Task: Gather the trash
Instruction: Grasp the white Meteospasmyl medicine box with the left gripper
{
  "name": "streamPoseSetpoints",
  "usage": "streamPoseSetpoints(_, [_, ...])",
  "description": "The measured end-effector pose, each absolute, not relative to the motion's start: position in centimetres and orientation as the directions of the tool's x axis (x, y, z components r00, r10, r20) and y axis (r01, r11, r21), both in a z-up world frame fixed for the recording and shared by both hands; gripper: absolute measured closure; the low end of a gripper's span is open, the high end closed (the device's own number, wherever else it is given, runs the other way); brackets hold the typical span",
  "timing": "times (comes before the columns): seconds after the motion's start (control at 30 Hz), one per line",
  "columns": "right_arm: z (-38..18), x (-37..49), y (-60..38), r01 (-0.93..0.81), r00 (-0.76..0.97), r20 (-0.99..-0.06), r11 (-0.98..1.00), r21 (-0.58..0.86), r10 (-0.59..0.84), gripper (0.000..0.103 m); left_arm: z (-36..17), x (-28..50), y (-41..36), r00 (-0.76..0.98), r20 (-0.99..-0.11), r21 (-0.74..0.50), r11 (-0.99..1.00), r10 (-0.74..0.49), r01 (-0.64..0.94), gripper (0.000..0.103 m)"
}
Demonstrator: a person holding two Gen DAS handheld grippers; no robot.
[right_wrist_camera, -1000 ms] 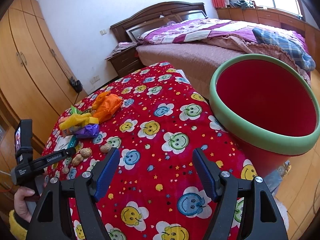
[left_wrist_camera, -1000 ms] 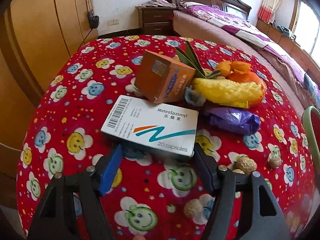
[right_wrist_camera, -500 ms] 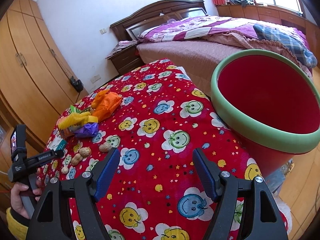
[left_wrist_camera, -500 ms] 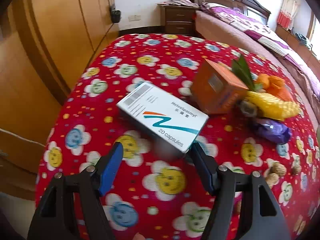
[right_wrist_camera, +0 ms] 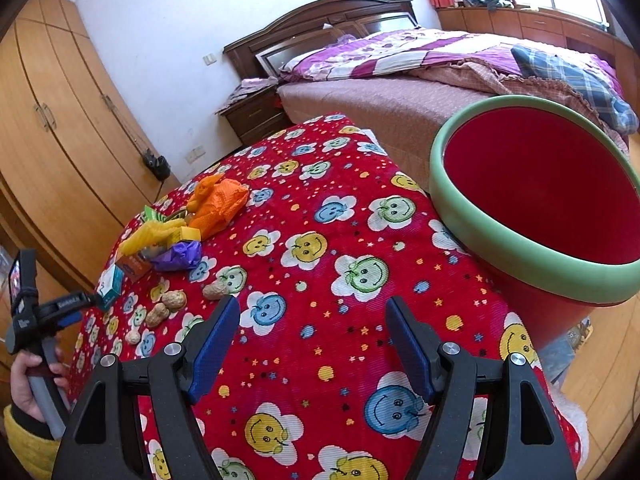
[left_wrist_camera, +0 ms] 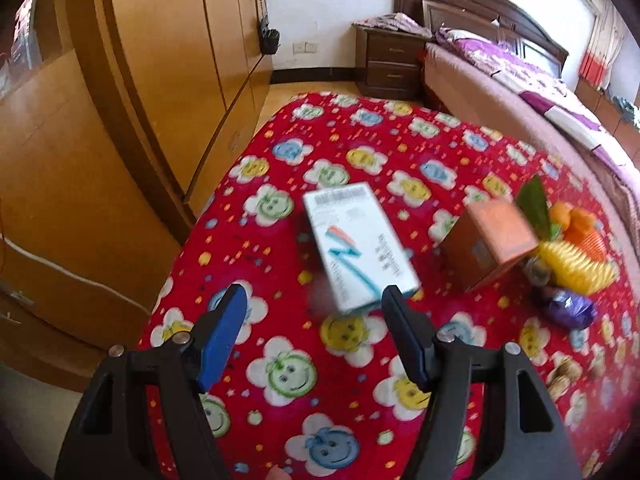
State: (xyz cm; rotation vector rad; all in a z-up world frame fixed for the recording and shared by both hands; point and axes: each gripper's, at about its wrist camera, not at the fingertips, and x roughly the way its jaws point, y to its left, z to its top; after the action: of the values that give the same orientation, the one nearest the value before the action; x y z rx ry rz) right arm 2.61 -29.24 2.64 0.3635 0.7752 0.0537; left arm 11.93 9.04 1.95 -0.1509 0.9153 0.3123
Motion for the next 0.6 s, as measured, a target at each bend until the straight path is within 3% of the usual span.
streamPoseSetpoints(0.6, [3.0,3.1,-28.6,0.077,0.711,-0.682,0.945,0.319,0.172,0.027,-1.0,17.8,9.3,0.521,-0.839,-0.031,0.944,0.154,-0.328,0.033])
